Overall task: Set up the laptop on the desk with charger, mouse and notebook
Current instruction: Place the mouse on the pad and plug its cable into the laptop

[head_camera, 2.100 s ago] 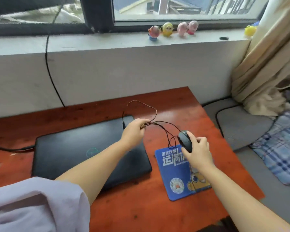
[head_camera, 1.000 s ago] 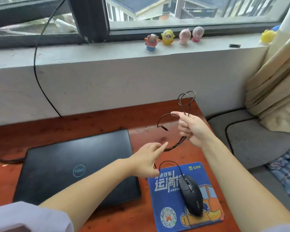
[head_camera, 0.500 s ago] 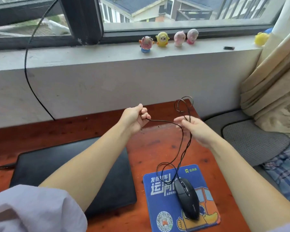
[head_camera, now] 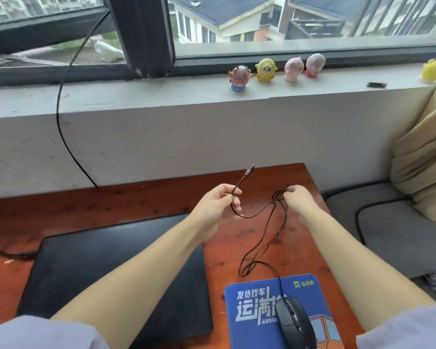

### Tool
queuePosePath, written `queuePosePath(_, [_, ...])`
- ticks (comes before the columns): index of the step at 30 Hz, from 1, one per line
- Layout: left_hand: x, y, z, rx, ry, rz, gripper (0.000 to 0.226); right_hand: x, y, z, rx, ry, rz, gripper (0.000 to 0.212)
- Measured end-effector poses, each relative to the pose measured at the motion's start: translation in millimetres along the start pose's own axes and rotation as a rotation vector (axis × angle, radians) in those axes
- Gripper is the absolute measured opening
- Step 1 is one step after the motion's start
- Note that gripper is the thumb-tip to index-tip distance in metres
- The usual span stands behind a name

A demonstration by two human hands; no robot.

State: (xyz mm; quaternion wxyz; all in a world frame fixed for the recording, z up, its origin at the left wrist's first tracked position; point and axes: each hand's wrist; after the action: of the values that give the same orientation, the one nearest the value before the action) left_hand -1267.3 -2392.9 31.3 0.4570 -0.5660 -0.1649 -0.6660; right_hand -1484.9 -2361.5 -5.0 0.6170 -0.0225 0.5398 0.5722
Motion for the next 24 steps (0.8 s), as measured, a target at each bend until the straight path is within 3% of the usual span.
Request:
queuePosePath(2, [-4.9, -1.6, -3.2, -0.011, -0.022, -0.001, 0.030, -10.2, 2.9, 14.6, -0.050, 0.100, -0.128, 0.036])
queuePosePath(6, [-14.0, -15.4, -7.1, -0.018, -0.081, -0.174, 0.028, -34.4, 8.7, 45.5, -0.443, 0.199, -0.374, 0.025])
queuePosePath(10, [-24.3, -24.8, -5.0, -0.077, -0.054, -0.347, 0.023, -43.5, 3.4, 53.1, -0.483, 0.249, -0.544, 0.021])
queuePosePath(13, [-28.1, -7.6, -6.9, -0.037, -0.045, -0.534, 0.019, -39.7, 1.2, 55.5, -0.602, 0.327, -0.569, 0.024])
queuePosePath(19, [-45.6, 67.9, -13.4, 0.292, -0.098, -1.170, 0.028, -30.4, 4.7, 57.9, -0.942, 0.422, -0.487, 0.020])
queuePosePath(24, [-60.0, 93.8, -25.9, 0.220, 0.118, -1.509, 0.036, -28.5, -1.6, 58.8, -1.075, 0.383, -0.477, 0.019])
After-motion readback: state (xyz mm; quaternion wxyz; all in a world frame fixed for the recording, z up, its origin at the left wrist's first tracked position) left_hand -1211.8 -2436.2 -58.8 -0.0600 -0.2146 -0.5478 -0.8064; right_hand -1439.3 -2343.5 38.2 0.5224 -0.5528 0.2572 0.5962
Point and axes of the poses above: each hand's wrist, its own z-axis away from the middle knuckle, its own y-axis out of the back of the hand, x = y × z, and after that the axes turned 2 degrees about -y, right-handed
